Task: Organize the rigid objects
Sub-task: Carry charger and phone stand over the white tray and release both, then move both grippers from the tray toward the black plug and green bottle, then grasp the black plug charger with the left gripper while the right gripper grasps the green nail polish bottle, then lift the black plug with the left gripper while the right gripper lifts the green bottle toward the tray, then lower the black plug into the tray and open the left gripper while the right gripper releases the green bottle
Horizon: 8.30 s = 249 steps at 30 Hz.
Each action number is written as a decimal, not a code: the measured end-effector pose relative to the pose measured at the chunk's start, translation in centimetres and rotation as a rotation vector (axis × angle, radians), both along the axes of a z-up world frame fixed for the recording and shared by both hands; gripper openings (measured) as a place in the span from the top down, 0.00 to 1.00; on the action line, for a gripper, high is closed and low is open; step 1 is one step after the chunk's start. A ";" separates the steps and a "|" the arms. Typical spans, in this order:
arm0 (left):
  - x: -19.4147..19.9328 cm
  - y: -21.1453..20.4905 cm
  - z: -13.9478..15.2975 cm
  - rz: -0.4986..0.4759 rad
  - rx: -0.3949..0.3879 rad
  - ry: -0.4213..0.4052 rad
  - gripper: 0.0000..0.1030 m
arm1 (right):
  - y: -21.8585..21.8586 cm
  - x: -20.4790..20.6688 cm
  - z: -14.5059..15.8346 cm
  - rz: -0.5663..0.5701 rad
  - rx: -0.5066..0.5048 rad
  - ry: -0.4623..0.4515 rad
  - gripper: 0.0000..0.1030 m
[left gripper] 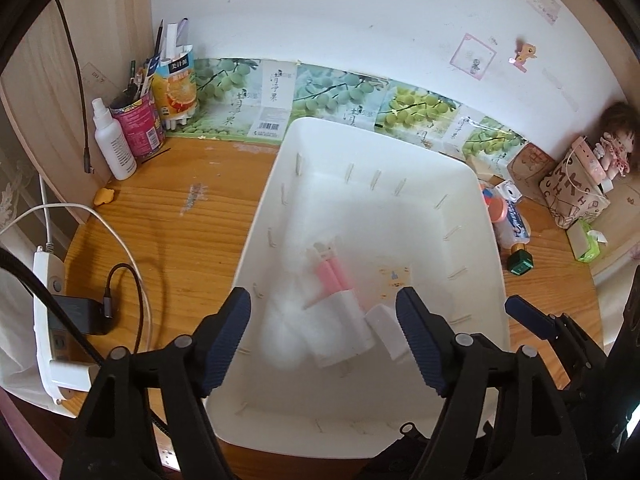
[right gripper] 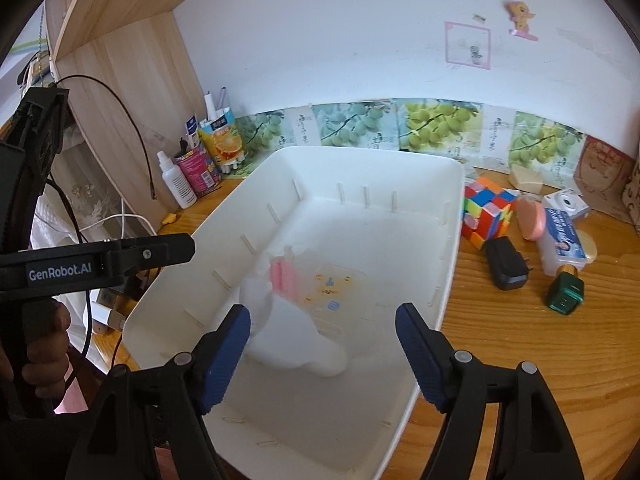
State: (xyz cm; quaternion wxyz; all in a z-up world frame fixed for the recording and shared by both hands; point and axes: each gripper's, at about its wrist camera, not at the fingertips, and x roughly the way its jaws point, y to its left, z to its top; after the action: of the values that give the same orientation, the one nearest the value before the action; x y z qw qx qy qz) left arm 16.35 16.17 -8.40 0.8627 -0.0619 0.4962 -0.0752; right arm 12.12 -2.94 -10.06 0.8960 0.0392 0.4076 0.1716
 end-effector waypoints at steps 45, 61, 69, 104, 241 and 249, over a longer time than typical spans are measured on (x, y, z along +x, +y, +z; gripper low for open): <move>0.6 -20.8 2.5 0.062 -0.217 0.082 0.17 | -21.2 -1.2 3.0 0.019 -0.085 -0.216 0.21; 6.0 -25.8 -0.1 0.262 -0.186 0.217 0.17 | -24.3 2.2 -0.6 0.208 -0.187 -0.288 0.21; 8.4 -26.1 -3.3 0.307 -0.115 0.350 0.17 | -23.4 5.1 -3.5 0.256 -0.162 -0.227 0.21; 14.5 -29.8 -11.6 0.247 0.114 0.547 0.29 | -21.8 10.5 -10.1 0.211 -0.083 0.024 0.38; 3.2 -1.3 -2.6 0.154 0.162 0.295 0.24 | -1.4 -1.6 2.1 0.133 -0.007 -0.192 0.43; 3.1 -2.6 -0.4 0.106 0.093 0.142 0.24 | -2.3 -2.0 2.4 0.102 -0.005 -0.206 0.39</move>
State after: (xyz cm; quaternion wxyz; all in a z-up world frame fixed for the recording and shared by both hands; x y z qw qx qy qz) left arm 19.41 13.54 -8.83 0.8302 -0.0532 0.5549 -0.0017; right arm 10.15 -5.28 -7.66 0.9234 -0.0016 0.3153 0.2190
